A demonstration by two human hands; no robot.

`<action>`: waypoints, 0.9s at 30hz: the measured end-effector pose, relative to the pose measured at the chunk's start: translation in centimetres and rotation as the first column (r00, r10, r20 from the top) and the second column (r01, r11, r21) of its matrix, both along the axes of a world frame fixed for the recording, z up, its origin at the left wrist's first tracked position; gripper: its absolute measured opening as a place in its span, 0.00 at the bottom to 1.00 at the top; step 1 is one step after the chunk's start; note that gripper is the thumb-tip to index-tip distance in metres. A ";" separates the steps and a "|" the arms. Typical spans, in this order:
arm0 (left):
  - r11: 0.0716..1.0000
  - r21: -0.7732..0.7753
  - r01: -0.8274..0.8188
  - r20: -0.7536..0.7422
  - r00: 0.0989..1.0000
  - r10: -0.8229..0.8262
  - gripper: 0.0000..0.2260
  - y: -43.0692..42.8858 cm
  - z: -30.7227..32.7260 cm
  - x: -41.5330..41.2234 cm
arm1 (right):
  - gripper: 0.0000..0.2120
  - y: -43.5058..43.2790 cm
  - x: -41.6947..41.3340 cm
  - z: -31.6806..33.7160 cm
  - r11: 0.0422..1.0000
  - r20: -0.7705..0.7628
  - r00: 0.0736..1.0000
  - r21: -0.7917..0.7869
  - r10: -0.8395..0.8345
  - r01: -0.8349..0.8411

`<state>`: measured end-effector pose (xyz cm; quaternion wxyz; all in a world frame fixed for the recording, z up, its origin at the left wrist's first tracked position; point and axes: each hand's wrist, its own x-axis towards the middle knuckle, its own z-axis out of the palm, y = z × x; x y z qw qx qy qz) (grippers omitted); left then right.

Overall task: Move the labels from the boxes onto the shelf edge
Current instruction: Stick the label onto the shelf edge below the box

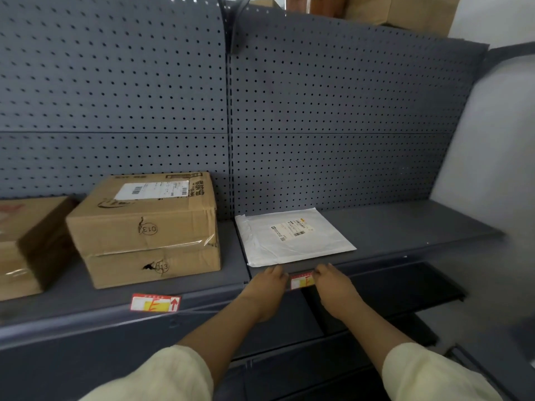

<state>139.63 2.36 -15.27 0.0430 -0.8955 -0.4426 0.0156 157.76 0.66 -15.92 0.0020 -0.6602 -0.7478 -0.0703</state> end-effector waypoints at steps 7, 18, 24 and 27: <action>0.985 0.044 -0.164 -0.015 0.986 0.165 0.21 -1.7 1.7 -8.0 | 0.15 -0.4 -7.2 0.9 0.996 -0.034 0.996 0.054 0.079 -0.077; 0.888 -0.016 -0.460 0.074 0.885 0.460 0.22 -3.6 2.0 -22.4 | 0.19 -0.6 -19.8 0.7 0.970 -0.225 0.944 0.040 0.241 -0.238; 0.893 -0.082 -0.443 0.132 0.883 0.450 0.18 -3.9 1.4 -26.5 | 0.19 -0.6 -24.8 0.2 0.975 -0.255 0.943 0.003 0.215 -0.221; 0.911 -0.103 -0.399 0.177 0.894 0.412 0.17 -3.6 1.0 -27.1 | 0.18 -0.9 -26.5 -0.1 0.979 -0.256 0.946 0.007 0.198 -0.203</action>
